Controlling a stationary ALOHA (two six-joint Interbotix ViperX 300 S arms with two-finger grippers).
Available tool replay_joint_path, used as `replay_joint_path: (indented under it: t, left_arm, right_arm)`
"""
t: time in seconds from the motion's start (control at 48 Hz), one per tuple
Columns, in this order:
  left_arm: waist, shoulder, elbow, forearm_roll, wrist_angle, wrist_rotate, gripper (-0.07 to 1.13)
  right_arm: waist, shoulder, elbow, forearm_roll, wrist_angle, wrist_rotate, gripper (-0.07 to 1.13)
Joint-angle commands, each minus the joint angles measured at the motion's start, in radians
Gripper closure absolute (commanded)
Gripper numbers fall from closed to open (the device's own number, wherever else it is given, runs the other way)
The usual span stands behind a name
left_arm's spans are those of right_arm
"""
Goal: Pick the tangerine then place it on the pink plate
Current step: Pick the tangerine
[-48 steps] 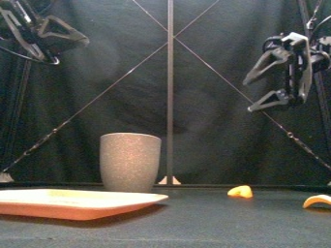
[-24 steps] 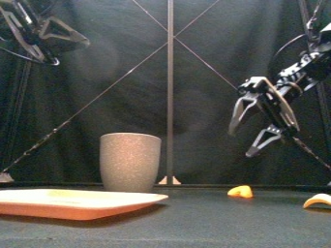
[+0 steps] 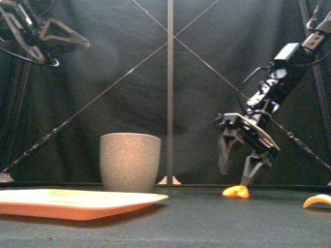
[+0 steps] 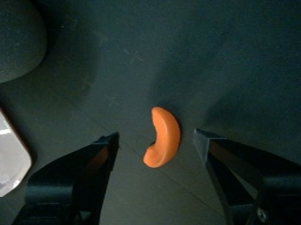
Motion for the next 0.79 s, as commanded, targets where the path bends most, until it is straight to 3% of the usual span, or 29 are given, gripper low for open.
replay_joint_path:
  t: [0.021, 0.375, 0.625, 0.792]
  left_arm:
    - [0.002, 0.003, -0.012, -0.002, -0.006, 0.0, 1.07]
    - [0.002, 0.002, -0.012, -0.002, -0.006, 0.0, 1.07]
    - [-0.002, 0.003, -0.012, -0.002, -0.006, 0.0, 1.07]
    - [-0.003, 0.0, -0.012, -0.002, -0.006, 0.0, 1.07]
  right_arm:
    - [0.003, 0.011, -0.021, -0.002, 0.0, 0.0, 0.05]
    - [0.044, 0.075, -0.032, -0.015, 0.008, 0.0, 0.09]
    - [0.089, 0.097, -0.026, -0.018, 0.021, -0.002, 0.32]
    - [0.12, 0.114, -0.035, -0.029, 0.035, -0.002, 0.4]
